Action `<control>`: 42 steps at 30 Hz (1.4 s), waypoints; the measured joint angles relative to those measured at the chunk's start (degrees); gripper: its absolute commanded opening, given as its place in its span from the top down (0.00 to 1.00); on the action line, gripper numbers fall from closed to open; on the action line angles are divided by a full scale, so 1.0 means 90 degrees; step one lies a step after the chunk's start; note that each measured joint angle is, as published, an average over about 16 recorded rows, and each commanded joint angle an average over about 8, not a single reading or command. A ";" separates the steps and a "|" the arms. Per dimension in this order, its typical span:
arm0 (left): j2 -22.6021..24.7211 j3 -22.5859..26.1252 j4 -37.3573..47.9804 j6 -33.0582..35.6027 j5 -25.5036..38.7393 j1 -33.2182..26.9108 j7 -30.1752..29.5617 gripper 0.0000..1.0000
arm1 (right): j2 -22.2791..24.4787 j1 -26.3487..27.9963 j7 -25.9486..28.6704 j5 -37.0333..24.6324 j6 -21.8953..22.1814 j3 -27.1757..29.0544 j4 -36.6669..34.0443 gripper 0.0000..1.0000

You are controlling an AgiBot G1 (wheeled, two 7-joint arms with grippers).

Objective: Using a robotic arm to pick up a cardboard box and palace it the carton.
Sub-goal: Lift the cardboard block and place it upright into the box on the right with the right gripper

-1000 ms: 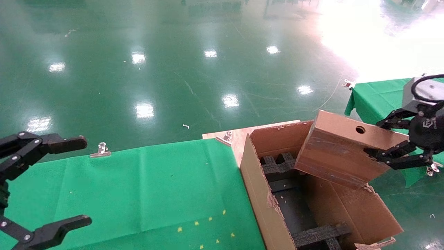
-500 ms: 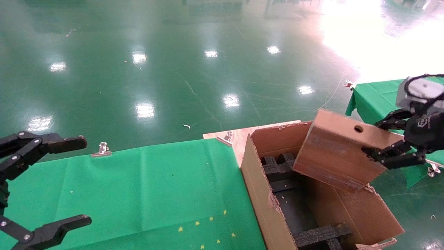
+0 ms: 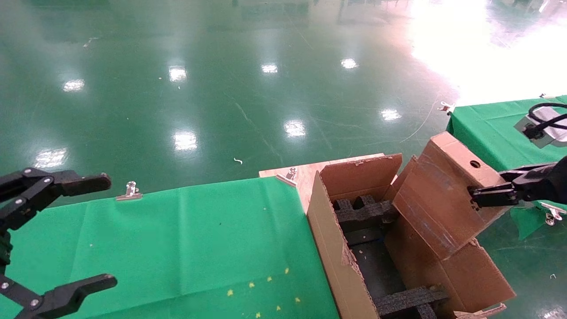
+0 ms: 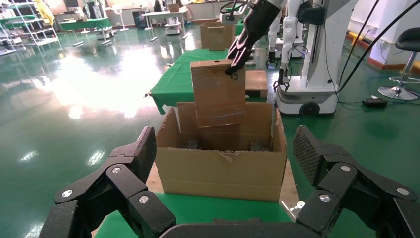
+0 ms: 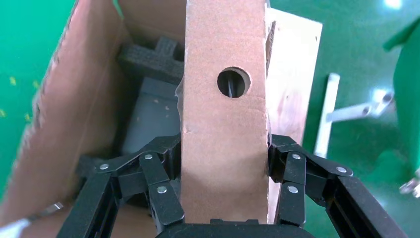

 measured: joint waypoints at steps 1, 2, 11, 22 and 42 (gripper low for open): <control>0.0000 0.0000 0.0000 0.0000 0.0000 0.0000 0.0000 0.00 | 0.0025 -0.0016 0.0165 -0.0031 0.0041 -0.0015 0.0055 1.00; 0.0000 0.0000 0.0000 0.0000 0.0000 0.0000 0.0000 0.00 | 0.0046 -0.0029 0.0313 -0.0057 0.0075 -0.0029 0.0100 1.00; -0.0001 0.0001 0.0001 -0.0001 -0.0001 0.0000 0.0001 0.00 | 0.0088 -0.0084 0.0862 -0.0097 0.0182 -0.0083 0.0186 1.00; -0.0001 0.0004 0.0004 -0.0001 -0.0003 -0.0001 0.0003 0.00 | 0.0042 -0.0325 0.1086 -0.0167 0.0702 -0.0244 0.0180 1.00; -0.0003 0.0012 0.0007 -0.0003 -0.0008 -0.0004 0.0008 0.00 | -0.0223 -0.1253 0.1658 0.0063 0.1591 -0.0888 0.0255 1.00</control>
